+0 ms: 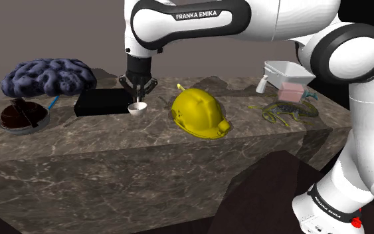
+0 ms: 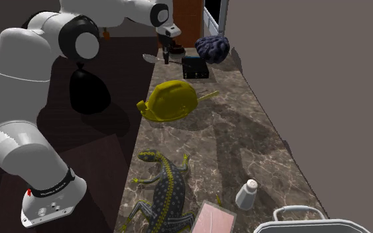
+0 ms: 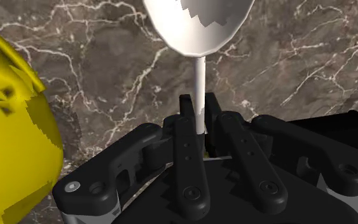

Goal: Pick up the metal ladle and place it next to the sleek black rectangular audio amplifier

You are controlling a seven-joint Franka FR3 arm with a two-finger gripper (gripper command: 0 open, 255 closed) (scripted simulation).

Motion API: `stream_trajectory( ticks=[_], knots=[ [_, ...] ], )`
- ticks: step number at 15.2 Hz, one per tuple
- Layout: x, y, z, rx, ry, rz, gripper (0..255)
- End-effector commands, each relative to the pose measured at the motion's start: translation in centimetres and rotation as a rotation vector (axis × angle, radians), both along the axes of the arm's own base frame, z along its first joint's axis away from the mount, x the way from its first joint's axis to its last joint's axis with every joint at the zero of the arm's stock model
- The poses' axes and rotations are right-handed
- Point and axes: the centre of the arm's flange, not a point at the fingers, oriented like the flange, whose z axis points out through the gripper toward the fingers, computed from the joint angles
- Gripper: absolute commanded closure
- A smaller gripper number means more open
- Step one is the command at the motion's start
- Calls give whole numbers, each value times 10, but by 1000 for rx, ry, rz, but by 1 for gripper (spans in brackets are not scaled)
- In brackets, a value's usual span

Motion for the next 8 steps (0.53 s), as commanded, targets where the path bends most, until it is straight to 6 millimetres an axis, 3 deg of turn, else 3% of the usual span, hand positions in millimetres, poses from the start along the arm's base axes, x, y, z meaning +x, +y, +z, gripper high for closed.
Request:
stream_trajectory(
  ticks=[1,8],
  knots=[
    [4,33,1,0,0,-1,255],
    [4,33,-36,0,0,-1,255]
  ],
)
